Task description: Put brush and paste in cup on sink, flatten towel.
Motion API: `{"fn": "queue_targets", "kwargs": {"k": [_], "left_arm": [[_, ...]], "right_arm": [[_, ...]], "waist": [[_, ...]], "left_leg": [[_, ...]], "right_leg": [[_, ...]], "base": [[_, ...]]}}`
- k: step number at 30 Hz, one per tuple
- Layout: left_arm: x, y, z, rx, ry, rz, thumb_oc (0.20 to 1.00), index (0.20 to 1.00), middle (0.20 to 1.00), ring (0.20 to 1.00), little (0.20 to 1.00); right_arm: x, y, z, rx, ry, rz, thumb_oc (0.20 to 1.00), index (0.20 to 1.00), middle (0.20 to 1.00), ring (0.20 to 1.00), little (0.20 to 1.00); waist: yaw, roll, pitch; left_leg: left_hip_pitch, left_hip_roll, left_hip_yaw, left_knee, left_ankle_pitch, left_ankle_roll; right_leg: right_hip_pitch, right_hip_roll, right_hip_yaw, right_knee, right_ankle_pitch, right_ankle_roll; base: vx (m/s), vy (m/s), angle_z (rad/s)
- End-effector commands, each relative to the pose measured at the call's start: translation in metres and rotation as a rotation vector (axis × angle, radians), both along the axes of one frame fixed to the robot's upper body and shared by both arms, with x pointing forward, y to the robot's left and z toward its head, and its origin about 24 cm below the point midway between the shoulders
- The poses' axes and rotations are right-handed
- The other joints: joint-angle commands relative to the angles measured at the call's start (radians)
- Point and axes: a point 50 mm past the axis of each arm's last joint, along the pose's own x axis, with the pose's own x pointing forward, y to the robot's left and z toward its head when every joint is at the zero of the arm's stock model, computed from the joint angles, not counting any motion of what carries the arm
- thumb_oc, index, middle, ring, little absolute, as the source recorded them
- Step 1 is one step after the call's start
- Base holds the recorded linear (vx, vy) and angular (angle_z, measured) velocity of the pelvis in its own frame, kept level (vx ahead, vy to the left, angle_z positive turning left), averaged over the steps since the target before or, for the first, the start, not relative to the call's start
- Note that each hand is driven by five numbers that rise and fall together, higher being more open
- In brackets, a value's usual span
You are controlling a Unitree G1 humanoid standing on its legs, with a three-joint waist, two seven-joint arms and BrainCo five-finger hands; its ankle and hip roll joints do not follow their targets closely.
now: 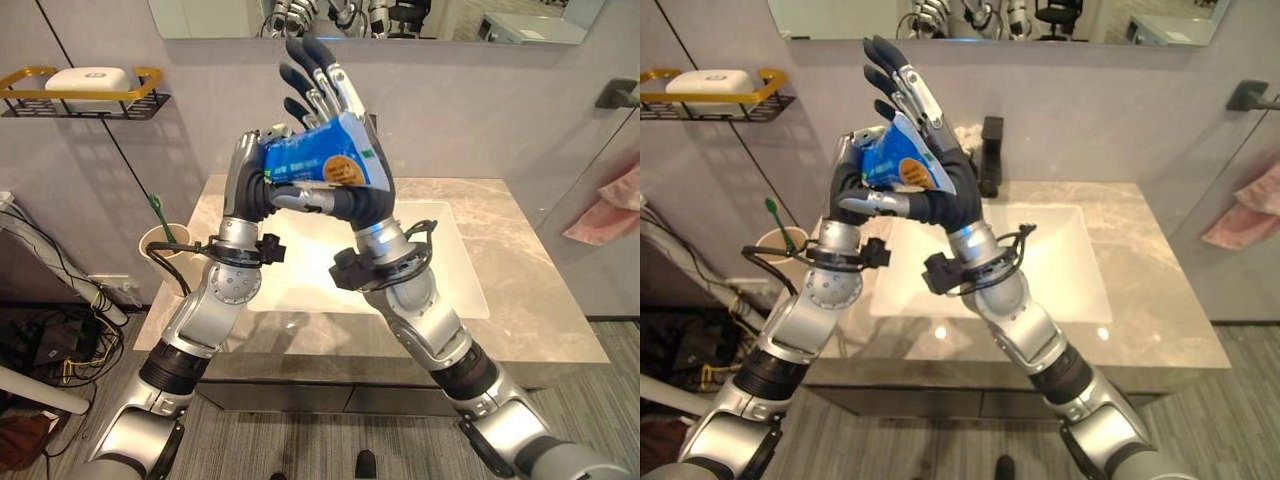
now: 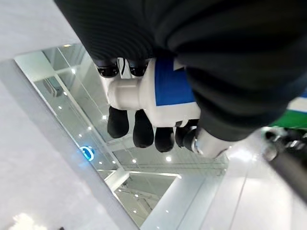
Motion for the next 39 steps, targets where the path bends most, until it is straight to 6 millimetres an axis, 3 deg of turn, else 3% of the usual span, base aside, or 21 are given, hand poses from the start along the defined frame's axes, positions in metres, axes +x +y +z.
{"fn": "queue_targets", "kwargs": {"k": [1, 2, 3, 13, 23, 28, 35, 39], "left_arm": [[-0.011, -0.002, 0.022, 0.001, -0.137, -0.047, 0.200, 0.200, 0.200, 0.200, 0.200], [-0.011, -0.002, 0.022, 0.001, -0.137, -0.047, 0.200, 0.200, 0.200, 0.200, 0.200], [-0.013, 0.000, 0.021, -0.001, -0.138, -0.048, 0.200, 0.200, 0.200, 0.200, 0.200], [-0.022, 0.014, 0.007, -0.017, -0.111, -0.017, 0.200, 0.200, 0.200, 0.200, 0.200], [-0.031, 0.027, -0.009, 0.010, -0.065, 0.015, 0.200, 0.200, 0.200, 0.200, 0.200], [-0.032, 0.030, -0.005, 0.037, -0.086, 0.028, 0.200, 0.200, 0.200, 0.200, 0.200], [-0.034, 0.035, 0.004, 0.124, -0.109, 0.028, 0.200, 0.200, 0.200, 0.200, 0.200], [-0.034, 0.038, 0.006, 0.163, -0.111, 0.036, 0.200, 0.200, 0.200, 0.200, 0.200]], "right_arm": [[0.000, -0.010, 0.019, 0.105, -0.057, -0.009, 1.000, 1.000, 1.000, 1.000, 1.000], [0.000, -0.010, 0.019, 0.105, -0.057, -0.009, 1.000, 1.000, 1.000, 1.000, 1.000], [0.000, -0.014, 0.018, 0.108, -0.053, -0.026, 0.925, 0.925, 0.925, 0.925, 0.925], [0.004, -0.034, 0.017, 0.160, -0.056, -0.139, 0.878, 0.878, 0.878, 0.878, 0.878], [0.008, -0.033, 0.007, 0.223, 0.036, -0.070, 0.677, 0.677, 0.677, 0.677, 0.677], [0.008, -0.027, 0.002, 0.210, 0.077, 0.019, 0.683, 0.683, 0.683, 0.683, 0.683], [0.008, -0.016, -0.002, 0.115, 0.120, 0.179, 0.809, 0.809, 0.809, 0.809, 0.809], [0.010, -0.010, -0.005, 0.078, 0.150, 0.222, 0.950, 0.950, 0.950, 0.950, 0.950]], "waist": [[-0.007, -0.031, -0.040], [-0.007, -0.031, -0.040], [-0.010, -0.030, -0.041], [-0.011, -0.026, -0.045], [0.005, -0.028, -0.044], [0.011, -0.032, -0.043], [0.017, -0.038, -0.040], [0.020, -0.039, -0.039]], "left_leg": [[-0.016, -0.029, 0.001, 0.005, 0.001, 0.017], [-0.016, -0.029, 0.002, 0.005, 0.001, 0.017], [-0.012, -0.027, 0.006, 0.005, -0.001, 0.017], [-0.008, -0.025, 0.010, 0.005, -0.003, 0.016], [-0.002, -0.025, 0.012, 0.005, -0.011, 0.021], [-0.005, -0.028, 0.008, 0.005, -0.009, 0.020], [-0.004, -0.032, 0.007, 0.005, -0.011, 0.024], [-0.006, -0.035, 0.008, 0.005, -0.010, 0.026]], "right_leg": [[0.075, -0.085, 0.040, 0.002, -0.047, 0.091], [0.075, -0.085, 0.040, 0.002, -0.047, 0.091], [0.076, -0.084, 0.044, 0.002, -0.047, 0.090], [0.077, -0.083, 0.045, 0.002, -0.048, 0.089], [0.079, -0.082, 0.051, 0.002, -0.051, 0.091], [0.078, -0.082, 0.048, 0.002, -0.050, 0.090], [0.078, -0.085, 0.051, 0.002, -0.048, 0.092], [0.074, -0.086, 0.056, 0.002, -0.045, 0.092]], "base": [[-0.01, -0.008, -0.05], [0.00, -0.013, -0.06], [0.00, -0.008, -0.06], [0.00, -0.007, -0.04], [0.00, 0.000, 0.00], [-0.02, -0.001, 0.00], [0.00, 0.000, 0.00], [0.00, 0.000, 0.00]]}}
